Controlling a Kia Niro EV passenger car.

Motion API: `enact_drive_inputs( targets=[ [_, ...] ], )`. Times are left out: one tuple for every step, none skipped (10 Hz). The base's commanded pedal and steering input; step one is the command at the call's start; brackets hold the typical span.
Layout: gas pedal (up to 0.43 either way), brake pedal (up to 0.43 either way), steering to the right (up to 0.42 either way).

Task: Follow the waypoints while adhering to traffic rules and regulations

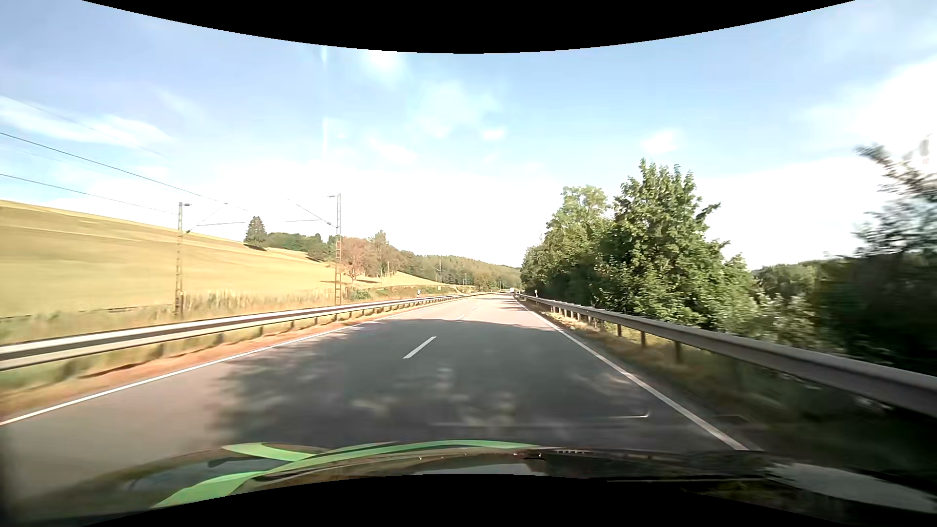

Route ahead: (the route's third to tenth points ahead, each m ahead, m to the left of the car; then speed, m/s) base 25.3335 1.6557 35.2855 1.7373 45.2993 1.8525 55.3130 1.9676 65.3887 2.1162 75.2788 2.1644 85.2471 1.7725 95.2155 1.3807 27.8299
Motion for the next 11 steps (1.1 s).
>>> enact_drive_inputs(
  targets=[
    [0.331, 0.0, 0.0],
    [0.331, 0.0, 0.0],
    [0.331, 0.0, 0.0],
    [0.319, 0.0, 0.0],
    [0.287, 0.0, 0.0],
    [0.268, 0.0, 0.0],
    [0.268, 0.0, 0.0],
    [0.26, 0.0, 0.0],
    [0.26, 0.0, 0.0],
    [0.248, 0.0, 0.0],
    [0.248, 0.0, 0.0]
  ],
)
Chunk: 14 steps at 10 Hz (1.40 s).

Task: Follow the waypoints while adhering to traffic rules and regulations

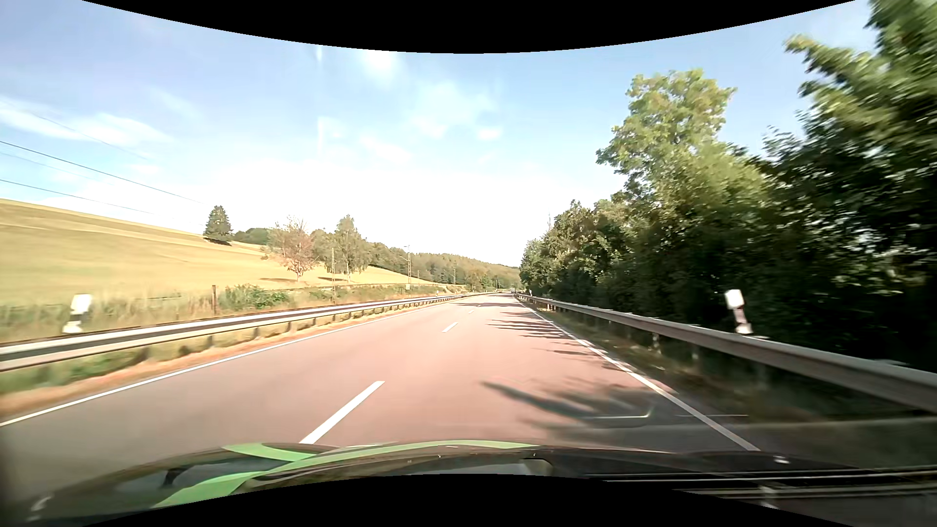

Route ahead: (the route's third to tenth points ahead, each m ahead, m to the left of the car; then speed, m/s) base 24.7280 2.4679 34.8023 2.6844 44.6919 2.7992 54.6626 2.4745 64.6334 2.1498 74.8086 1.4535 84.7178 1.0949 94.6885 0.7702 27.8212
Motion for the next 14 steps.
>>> enact_drive_inputs(
  targets=[
    [0.248, 0.0, 0.0],
    [0.248, 0.0, 0.0],
    [0.248, 0.0, 0.0],
    [0.248, 0.0, 0.0],
    [0.248, 0.0, 0.0],
    [0.248, 0.0, 0.0],
    [0.248, 0.0, 0.0],
    [0.248, 0.0, 0.0],
    [0.248, 0.0, 0.0],
    [0.248, 0.0, 0.0],
    [0.26, 0.0, 0.0],
    [0.268, 0.0, 0.0],
    [0.28, 0.0, 0.0],
    [0.299, 0.0, 0.0]
  ],
)
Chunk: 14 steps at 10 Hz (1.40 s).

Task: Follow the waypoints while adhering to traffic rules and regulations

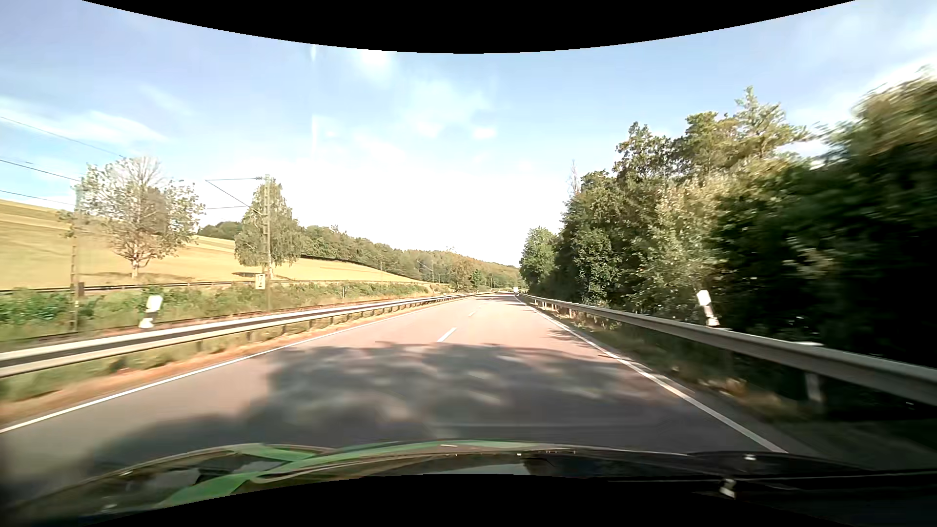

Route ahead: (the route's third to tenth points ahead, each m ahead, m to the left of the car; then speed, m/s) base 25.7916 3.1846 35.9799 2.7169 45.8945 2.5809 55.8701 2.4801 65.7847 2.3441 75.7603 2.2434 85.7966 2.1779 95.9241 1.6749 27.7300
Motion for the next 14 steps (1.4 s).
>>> enact_drive_inputs(
  targets=[
    [0.311, 0.0, 0.001],
    [0.319, 0.0, 0.001],
    [0.319, 0.0, 0.001],
    [0.319, 0.0, 0.002],
    [0.319, 0.0, 0.002],
    [0.319, 0.0, 0.002],
    [0.319, 0.0, 0.002],
    [0.319, 0.0, 0.002],
    [0.319, 0.0, 0.001],
    [0.319, 0.0, 0.001],
    [0.319, 0.0, 0.002],
    [0.331, 0.0, 0.001],
    [0.331, 0.0, 0.001],
    [0.339, 0.0, 0.001]
  ],
)
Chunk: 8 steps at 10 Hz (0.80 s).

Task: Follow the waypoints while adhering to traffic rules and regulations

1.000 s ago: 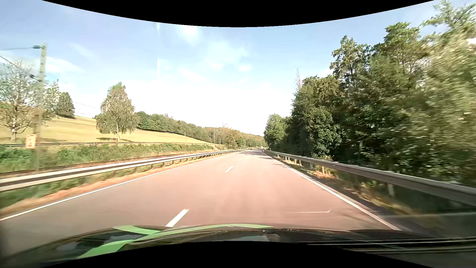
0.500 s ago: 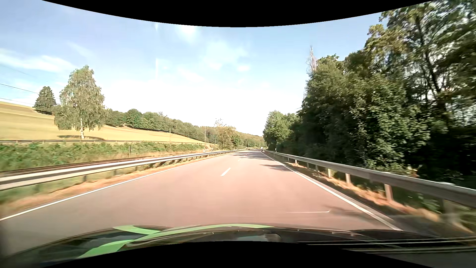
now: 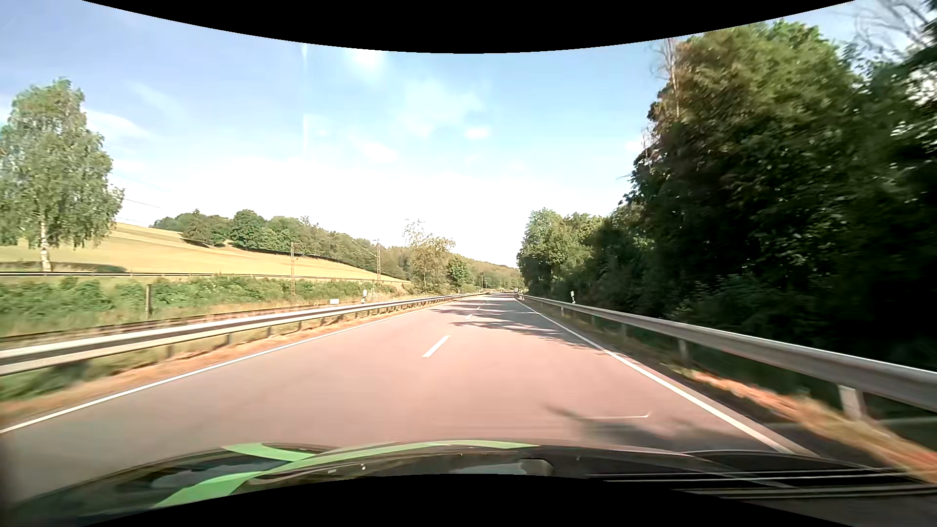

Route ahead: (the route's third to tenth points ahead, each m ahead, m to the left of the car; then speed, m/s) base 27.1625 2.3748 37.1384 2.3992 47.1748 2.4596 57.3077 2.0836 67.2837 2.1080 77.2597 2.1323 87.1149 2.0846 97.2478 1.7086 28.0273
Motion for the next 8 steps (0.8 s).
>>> enact_drive_inputs(
  targets=[
    [0.35, 0.0, 0.001],
    [0.35, 0.0, 0.001],
    [0.358, 0.0, 0.001],
    [0.358, 0.0, 0.001],
    [0.358, 0.0, 0.001],
    [0.35, 0.0, 0.001],
    [0.311, 0.0, 0.001],
    [0.28, 0.0, 0.001]
  ],
)
